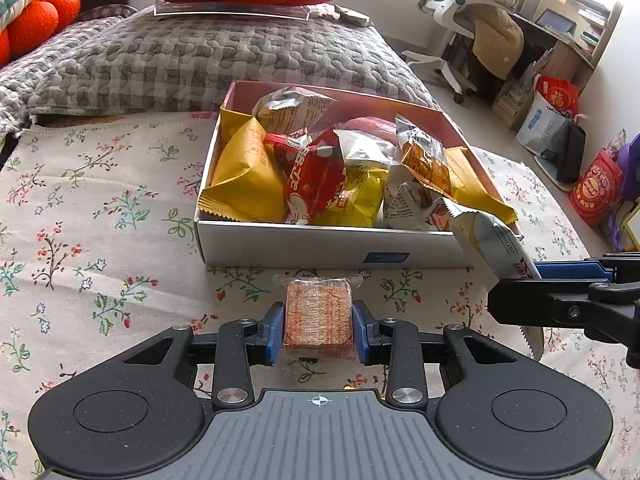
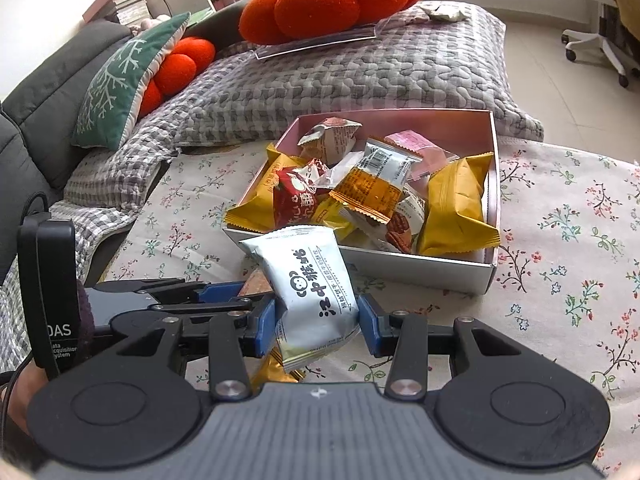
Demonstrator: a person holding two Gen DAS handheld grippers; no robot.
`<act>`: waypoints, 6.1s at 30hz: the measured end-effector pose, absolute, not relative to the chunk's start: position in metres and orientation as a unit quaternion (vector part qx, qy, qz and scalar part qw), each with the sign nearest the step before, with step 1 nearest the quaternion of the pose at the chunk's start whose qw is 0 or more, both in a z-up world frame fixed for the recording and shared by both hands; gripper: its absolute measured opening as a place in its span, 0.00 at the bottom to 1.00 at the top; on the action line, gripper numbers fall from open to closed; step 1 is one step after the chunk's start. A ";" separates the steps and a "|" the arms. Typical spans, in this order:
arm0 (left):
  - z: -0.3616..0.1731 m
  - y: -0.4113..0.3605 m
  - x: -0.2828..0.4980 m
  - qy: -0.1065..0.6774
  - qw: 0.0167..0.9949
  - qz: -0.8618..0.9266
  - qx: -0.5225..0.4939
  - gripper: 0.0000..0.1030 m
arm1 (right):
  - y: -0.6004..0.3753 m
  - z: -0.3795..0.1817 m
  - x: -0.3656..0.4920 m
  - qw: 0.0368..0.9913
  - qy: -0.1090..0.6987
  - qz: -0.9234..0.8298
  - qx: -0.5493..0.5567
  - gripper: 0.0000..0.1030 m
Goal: Organize snacks
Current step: 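Lift the wafer and white pouch toward the box with both grippers, then carry the white pouch into the box and open the right gripper, then grasp the gold bar with the left gripper while the right grasps the truffle chocolate, then carry the gold bar and truffle chocolate over the box with both grippers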
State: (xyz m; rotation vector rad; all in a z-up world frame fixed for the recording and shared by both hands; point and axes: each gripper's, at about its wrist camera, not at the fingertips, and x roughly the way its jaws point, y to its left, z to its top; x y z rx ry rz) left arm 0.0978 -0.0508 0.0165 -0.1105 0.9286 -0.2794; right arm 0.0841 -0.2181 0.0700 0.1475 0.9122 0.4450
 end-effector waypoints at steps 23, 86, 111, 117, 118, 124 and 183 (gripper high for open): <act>0.021 -0.049 0.097 0.440 0.887 -0.129 -0.055 0.31 | -0.216 0.071 0.084 0.874 0.435 0.208 0.054 0.39; 0.072 -0.050 0.183 0.365 0.921 -0.107 -0.079 0.55 | -0.287 0.060 0.155 0.885 0.376 0.092 0.259 0.53; 0.008 -0.045 0.052 0.497 0.858 -0.125 -0.020 0.64 | -0.189 0.049 0.057 0.843 0.468 0.246 -0.097 0.66; 0.006 -0.045 0.048 0.501 0.855 -0.131 -0.017 0.65 | -0.169 0.034 0.050 0.821 0.488 0.259 -0.143 0.55; 0.005 -0.044 0.048 0.502 0.855 -0.131 -0.017 0.65 | -0.167 0.033 0.049 0.819 0.490 0.262 -0.144 0.53; 0.004 -0.038 0.051 0.499 0.857 -0.123 -0.018 0.66 | -0.150 0.015 0.055 0.804 0.515 0.251 -0.160 0.25; 0.035 -0.055 0.038 0.422 0.899 -0.115 -0.011 0.25 | -0.180 0.081 0.062 0.912 0.378 0.039 -0.155 0.17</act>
